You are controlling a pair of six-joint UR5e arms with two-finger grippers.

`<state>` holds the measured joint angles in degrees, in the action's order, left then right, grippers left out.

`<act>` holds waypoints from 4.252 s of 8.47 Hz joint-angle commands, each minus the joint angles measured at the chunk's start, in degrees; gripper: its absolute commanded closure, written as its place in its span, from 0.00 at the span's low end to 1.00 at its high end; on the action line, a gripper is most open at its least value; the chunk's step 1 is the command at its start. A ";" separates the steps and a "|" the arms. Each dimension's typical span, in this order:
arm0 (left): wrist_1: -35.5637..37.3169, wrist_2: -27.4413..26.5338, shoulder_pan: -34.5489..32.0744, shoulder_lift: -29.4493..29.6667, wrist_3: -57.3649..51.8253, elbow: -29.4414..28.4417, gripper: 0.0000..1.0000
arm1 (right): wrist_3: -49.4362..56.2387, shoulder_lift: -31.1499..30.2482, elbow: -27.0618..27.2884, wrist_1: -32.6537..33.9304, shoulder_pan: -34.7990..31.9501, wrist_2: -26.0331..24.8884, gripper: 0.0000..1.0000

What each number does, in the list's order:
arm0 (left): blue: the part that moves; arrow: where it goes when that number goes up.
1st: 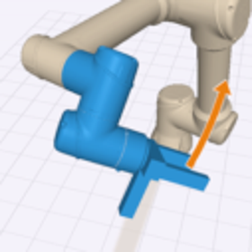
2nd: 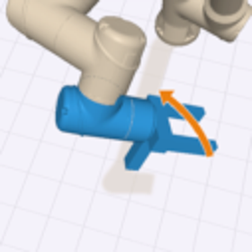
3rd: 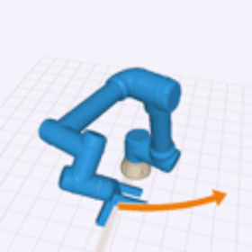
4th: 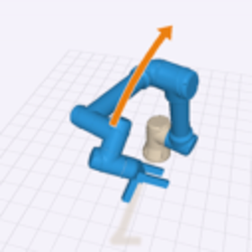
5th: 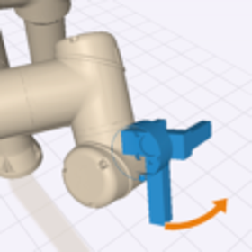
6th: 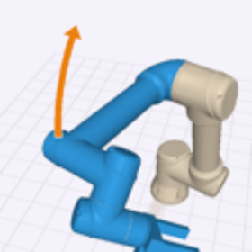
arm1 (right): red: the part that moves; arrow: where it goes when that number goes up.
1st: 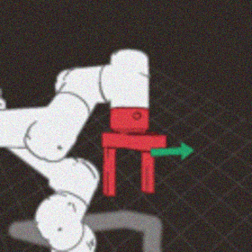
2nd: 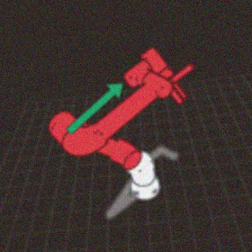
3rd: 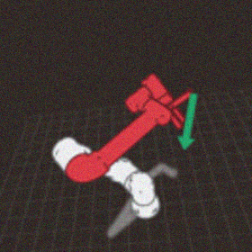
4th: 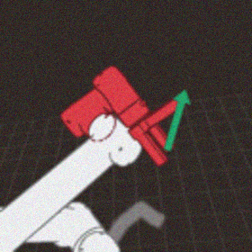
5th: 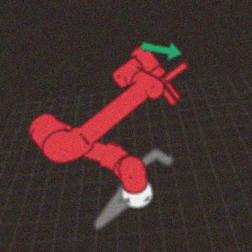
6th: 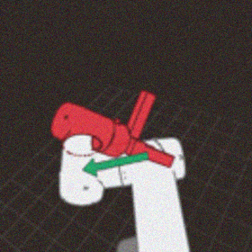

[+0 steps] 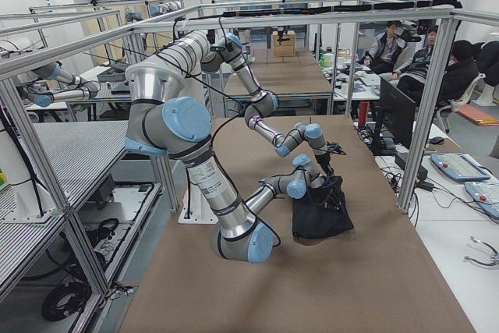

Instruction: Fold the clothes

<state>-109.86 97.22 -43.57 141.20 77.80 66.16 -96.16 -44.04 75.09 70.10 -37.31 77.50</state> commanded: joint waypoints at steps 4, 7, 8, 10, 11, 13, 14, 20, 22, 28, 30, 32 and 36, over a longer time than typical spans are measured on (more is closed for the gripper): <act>-2.90 14.49 -8.51 -0.83 -11.42 2.03 0.00 | 7.21 -0.09 1.44 -0.76 -7.77 13.87 0.12; -3.34 17.04 -9.52 -5.58 -15.31 6.44 0.00 | 1.26 -0.79 6.12 0.03 -0.35 13.21 0.13; -3.34 17.04 -9.52 -5.76 -15.57 6.52 0.00 | -0.42 -0.70 6.12 0.29 2.56 11.81 0.42; -5.87 17.03 -9.60 -7.68 -15.58 6.96 0.00 | -1.84 0.17 4.81 0.56 7.23 6.72 1.00; -6.06 17.38 -9.69 -8.91 -15.58 8.53 0.00 | -1.58 2.96 1.23 0.56 7.51 6.61 1.00; -6.15 17.56 -9.87 -10.07 -15.58 9.77 0.00 | -0.36 8.16 -5.73 -0.31 7.43 5.13 1.00; -6.06 17.65 -9.95 -10.16 -15.58 10.39 0.00 | 0.61 8.44 -5.92 -1.01 6.99 3.46 1.00; -5.89 19.32 -11.45 -15.61 -15.66 16.89 0.00 | 5.72 14.59 -20.85 -10.07 -2.40 -6.38 1.00; -5.89 19.06 -11.36 -16.57 -15.66 18.29 0.00 | 5.02 15.99 -22.53 -10.25 -5.74 -16.55 1.00; -5.62 18.70 -13.72 -25.06 -21.94 23.91 0.00 | 35.86 -9.34 5.10 -6.49 -6.10 -0.11 0.06; -5.45 19.23 -20.03 -34.37 -34.75 27.25 0.00 | 55.89 -19.99 13.99 0.26 -10.04 3.00 0.06; -4.05 19.15 -29.33 -40.54 -52.04 27.09 0.00 | 73.57 -28.34 18.32 2.92 -17.32 5.36 0.06; 1.06 18.44 -47.63 -45.04 -77.16 27.27 0.00 | 102.51 -42.78 24.84 2.85 -40.59 13.61 0.06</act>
<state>-109.98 115.91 -83.51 98.22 9.90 93.22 -6.93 -81.02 97.74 72.95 -66.48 86.37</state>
